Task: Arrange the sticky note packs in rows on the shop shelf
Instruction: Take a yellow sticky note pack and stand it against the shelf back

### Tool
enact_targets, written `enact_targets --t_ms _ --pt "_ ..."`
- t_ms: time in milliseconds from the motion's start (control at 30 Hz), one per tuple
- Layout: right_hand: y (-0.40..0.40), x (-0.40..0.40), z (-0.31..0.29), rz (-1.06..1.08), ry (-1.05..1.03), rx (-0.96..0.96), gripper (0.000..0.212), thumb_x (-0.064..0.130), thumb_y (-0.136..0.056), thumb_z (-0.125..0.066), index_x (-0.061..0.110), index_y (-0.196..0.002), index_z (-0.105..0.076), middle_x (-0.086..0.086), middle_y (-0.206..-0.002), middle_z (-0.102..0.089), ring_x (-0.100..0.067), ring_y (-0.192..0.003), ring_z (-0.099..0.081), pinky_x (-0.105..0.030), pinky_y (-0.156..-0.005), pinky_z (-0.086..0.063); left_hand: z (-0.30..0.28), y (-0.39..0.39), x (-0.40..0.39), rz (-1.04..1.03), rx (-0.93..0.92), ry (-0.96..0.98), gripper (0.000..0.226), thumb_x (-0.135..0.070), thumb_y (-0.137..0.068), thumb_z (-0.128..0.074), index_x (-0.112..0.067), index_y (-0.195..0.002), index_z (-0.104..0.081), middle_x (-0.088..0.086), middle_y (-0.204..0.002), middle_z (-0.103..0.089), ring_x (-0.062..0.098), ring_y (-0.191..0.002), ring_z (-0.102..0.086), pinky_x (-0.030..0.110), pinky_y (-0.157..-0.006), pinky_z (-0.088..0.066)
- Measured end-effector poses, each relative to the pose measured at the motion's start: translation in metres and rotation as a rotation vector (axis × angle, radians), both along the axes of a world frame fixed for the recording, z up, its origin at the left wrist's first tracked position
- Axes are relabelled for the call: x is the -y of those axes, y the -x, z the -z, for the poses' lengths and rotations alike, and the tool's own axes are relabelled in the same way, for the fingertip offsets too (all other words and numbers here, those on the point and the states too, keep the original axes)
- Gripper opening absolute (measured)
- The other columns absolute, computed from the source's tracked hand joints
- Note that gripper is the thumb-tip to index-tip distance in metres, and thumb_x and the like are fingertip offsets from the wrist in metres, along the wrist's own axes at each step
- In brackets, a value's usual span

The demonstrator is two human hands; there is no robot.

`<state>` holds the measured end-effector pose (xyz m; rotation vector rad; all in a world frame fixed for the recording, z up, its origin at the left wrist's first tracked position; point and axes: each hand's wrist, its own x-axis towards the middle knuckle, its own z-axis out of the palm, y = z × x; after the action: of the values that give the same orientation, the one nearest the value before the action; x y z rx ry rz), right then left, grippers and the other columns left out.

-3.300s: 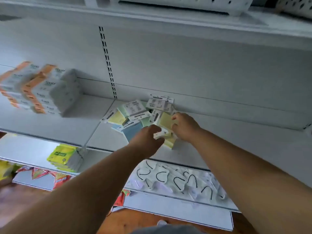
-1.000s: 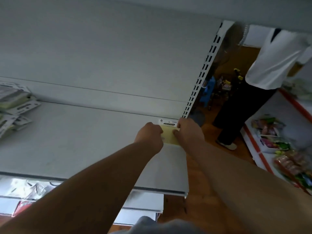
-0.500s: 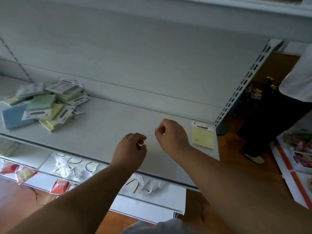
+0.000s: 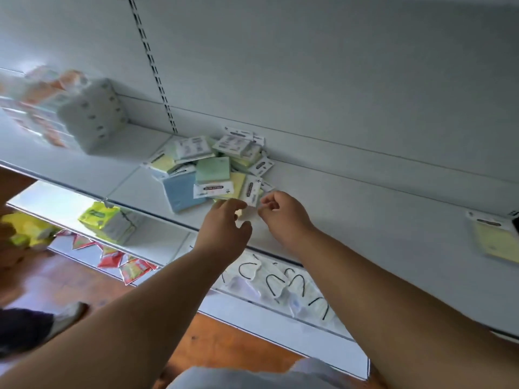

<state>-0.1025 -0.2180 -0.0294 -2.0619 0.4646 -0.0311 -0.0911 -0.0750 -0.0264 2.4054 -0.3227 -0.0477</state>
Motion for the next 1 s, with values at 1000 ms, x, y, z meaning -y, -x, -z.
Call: enact_targets --t_ms 1000 --pt "0.046 0.039 -0.06 0.585 -0.563 0.353 0.034 -0.015 -0.079 -0.05 0.016 -0.069 -0.059 -0.005 -0.072 -0.058 -0.023 -0.069 -0.054 -0.03 -0.062 -0.039 -0.011 -0.013 0.048 0.32 -0.556 0.513 0.017 -0.006 -0.085 -0.061 -0.02 -0.096 -0.063 0.005 -0.089 -0.07 0.022 -0.081 -0.068 0.038 -0.077 -0.056"
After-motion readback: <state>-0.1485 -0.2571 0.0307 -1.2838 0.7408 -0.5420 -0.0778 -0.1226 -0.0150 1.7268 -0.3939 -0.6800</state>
